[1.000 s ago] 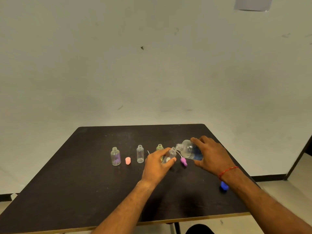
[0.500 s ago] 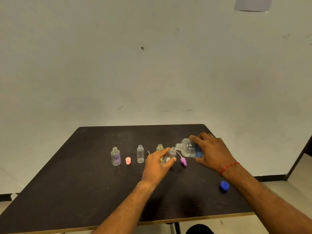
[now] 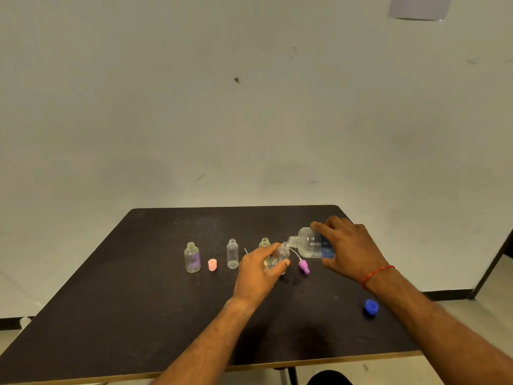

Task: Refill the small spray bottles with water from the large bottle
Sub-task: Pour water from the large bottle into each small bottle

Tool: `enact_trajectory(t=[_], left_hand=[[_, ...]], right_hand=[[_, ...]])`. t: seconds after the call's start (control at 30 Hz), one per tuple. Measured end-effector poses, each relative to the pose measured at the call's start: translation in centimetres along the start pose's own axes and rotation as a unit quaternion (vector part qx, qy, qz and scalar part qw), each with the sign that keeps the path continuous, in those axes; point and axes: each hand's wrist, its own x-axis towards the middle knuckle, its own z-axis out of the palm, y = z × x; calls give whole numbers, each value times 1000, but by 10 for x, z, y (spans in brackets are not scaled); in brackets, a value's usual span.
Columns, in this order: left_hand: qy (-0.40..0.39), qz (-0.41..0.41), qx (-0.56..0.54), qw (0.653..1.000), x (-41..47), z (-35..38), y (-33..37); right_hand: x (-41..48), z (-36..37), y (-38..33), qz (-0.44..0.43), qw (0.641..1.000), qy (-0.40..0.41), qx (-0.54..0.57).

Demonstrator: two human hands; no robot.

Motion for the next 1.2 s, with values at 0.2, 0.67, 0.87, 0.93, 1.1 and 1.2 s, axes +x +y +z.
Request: enact_trajectory(t=[0.2, 0.67, 0.87, 0.93, 1.1, 1.2], left_hand=[[-1, -4, 4, 1000, 0, -2, 2], [-3, -12, 5, 1000, 0, -1, 6], [-3, -14, 2, 1000, 0, 0, 4], [-4, -12, -2, 1000, 1, 1, 3], [-7, 1, -7, 1000, 1, 3, 0], [-7, 9, -7, 1000, 1, 5, 0]], right_hand=[[1, -2, 0, -1, 1000, -1, -3], [1, -2, 1, -3, 1000, 8, -10], [0, 0, 2, -3, 1000, 10, -13], [0, 1, 3, -3, 1000, 11, -12], [0, 2, 4, -2, 1000, 10, -11], [-1, 3, 6, -1, 1000, 11, -12]])
